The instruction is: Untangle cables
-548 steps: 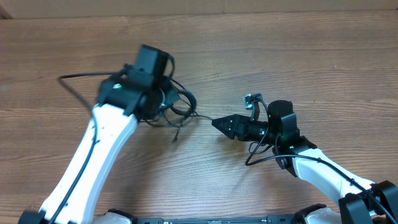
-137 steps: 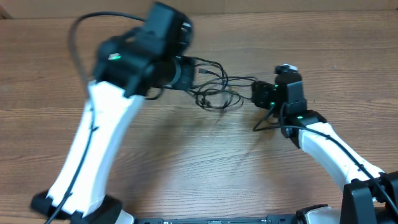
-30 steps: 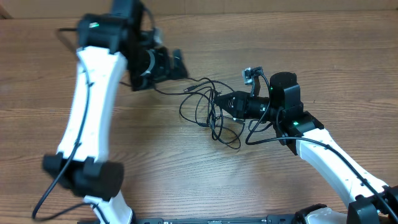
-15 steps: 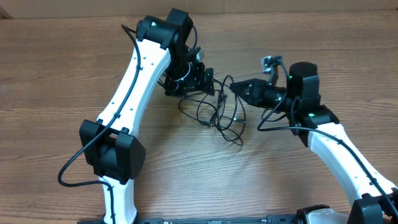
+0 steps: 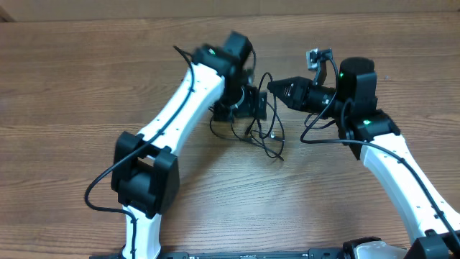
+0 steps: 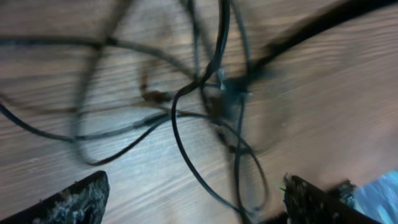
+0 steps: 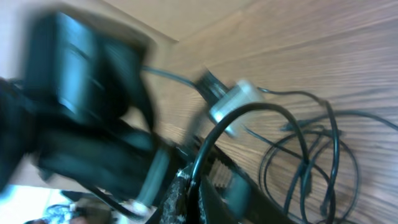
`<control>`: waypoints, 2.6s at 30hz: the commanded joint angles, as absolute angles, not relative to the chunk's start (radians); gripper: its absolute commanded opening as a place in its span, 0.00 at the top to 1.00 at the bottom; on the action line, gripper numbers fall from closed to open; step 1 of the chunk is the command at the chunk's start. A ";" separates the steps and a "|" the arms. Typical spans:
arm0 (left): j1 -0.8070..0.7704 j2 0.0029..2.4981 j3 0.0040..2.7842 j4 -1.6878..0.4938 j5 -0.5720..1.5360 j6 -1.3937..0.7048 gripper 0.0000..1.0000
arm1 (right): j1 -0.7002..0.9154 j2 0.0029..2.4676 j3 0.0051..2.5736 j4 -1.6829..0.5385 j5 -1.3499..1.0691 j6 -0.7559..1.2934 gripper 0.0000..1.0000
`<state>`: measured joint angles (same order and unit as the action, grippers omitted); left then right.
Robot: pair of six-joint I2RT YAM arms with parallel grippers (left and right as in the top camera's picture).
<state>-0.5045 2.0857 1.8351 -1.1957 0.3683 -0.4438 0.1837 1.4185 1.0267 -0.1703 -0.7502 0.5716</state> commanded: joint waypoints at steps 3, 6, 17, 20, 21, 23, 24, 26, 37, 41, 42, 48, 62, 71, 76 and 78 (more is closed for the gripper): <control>-0.504 2.090 1.669 -1.145 0.272 -0.587 0.11 | 0.144 1.410 1.237 -0.373 -0.579 0.372 0.96; -0.469 2.090 1.618 -1.159 0.205 -0.610 0.14 | 0.078 1.410 1.379 -0.520 -0.463 0.331 0.96; -0.244 2.089 1.602 -1.241 0.112 -0.606 0.18 | -0.303 1.410 1.602 -0.636 -0.414 0.324 0.96; -0.189 2.090 1.602 -1.271 0.041 -0.606 0.18 | -0.404 1.411 1.604 -0.635 -0.373 0.324 0.96; -0.171 2.090 1.602 -1.281 0.015 -0.606 0.17 | -0.438 1.413 1.604 -0.639 -0.339 0.324 0.96; -0.140 2.089 1.602 -1.295 -0.024 -0.606 0.17 | -0.492 1.420 1.604 -0.651 -0.288 0.324 0.96; -0.126 2.090 1.602 -1.299 -0.038 -0.606 0.18 | -0.517 1.427 1.604 -0.662 -0.267 0.324 0.96; -0.096 2.089 1.602 -1.305 -0.054 -0.606 0.17 | -0.551 1.440 1.604 -0.688 -0.235 0.324 0.96; -0.011 2.089 1.602 -1.318 -0.115 -0.606 0.16 | -0.564 1.613 1.604 -0.837 0.202 0.324 0.96; -0.009 2.090 1.602 -1.324 -0.110 -0.607 0.17 | -0.559 1.667 1.604 -0.872 0.123 0.297 0.96; -0.010 2.089 1.602 -1.323 -0.103 -0.607 0.17 | -0.554 1.675 1.604 -0.887 0.062 0.278 0.96; -0.032 2.090 1.602 -1.322 -0.073 -0.607 0.17 | -0.474 1.707 1.602 -0.978 -0.089 0.288 0.72; -0.041 2.089 1.602 -1.308 -0.051 -0.607 0.14 | -0.142 1.716 1.527 -1.055 -0.336 0.441 0.00; -0.041 2.089 1.602 -1.307 -0.051 -0.607 0.13 | 0.067 1.719 1.356 -0.876 -0.335 0.860 0.00; -0.041 2.089 1.602 -1.308 -0.047 -0.607 0.13 | 0.191 1.720 1.277 -0.730 -0.334 0.803 0.04; -0.041 2.090 1.602 -1.306 -0.028 -0.607 0.12 | 0.234 1.725 1.252 -0.670 -0.329 0.803 0.09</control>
